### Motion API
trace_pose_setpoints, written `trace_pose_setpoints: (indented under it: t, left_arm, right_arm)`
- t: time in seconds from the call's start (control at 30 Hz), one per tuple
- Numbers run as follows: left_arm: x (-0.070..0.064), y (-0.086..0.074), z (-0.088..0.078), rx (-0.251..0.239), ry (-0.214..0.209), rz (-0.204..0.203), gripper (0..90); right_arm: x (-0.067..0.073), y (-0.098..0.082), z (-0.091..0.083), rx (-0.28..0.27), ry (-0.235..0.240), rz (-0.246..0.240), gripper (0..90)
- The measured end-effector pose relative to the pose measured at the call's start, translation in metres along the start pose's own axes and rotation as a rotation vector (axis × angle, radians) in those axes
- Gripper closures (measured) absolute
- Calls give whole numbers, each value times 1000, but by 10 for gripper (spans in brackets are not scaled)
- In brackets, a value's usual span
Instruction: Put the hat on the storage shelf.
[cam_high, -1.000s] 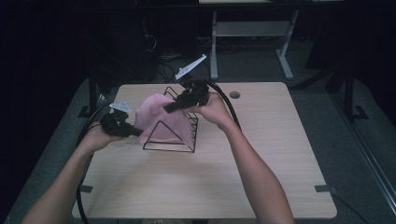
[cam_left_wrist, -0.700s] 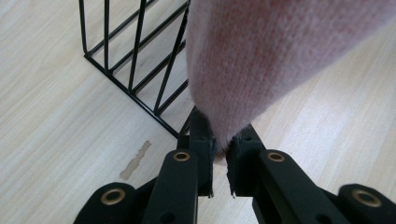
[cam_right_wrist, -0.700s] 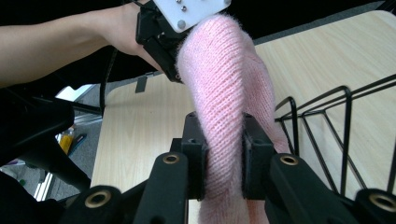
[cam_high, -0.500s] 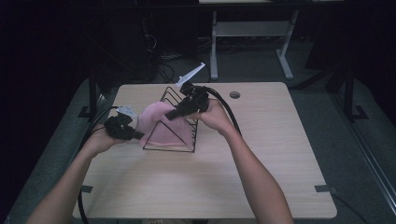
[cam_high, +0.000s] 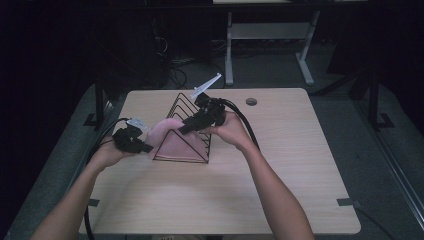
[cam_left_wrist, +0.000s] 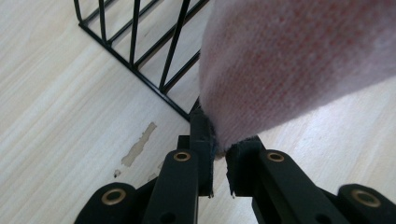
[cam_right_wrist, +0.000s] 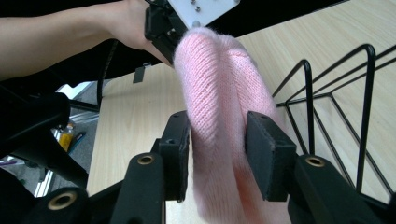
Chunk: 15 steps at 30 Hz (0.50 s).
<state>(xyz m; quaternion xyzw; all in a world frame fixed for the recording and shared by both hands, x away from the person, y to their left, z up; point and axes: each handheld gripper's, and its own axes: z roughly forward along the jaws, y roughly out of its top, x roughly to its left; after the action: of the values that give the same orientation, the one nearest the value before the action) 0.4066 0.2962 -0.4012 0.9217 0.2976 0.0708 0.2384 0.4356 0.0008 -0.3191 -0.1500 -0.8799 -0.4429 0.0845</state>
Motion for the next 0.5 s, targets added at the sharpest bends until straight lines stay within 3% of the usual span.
trace_pose_setpoints:
  t: [0.1,0.3,0.5]
  left_arm:
    - [0,-1,1,-4,2,-2,826]
    - [-2,-4,5,-11,-15,-12,824]
    - [-3,-3,7,-10,-18,-9,825]
  right_arm:
    - [0,-4,-4,-17,-3,6,614]
    - [0,-7,-6,-14,-5,-19,812]
    - [1,-4,-8,-26,-15,-22,843]
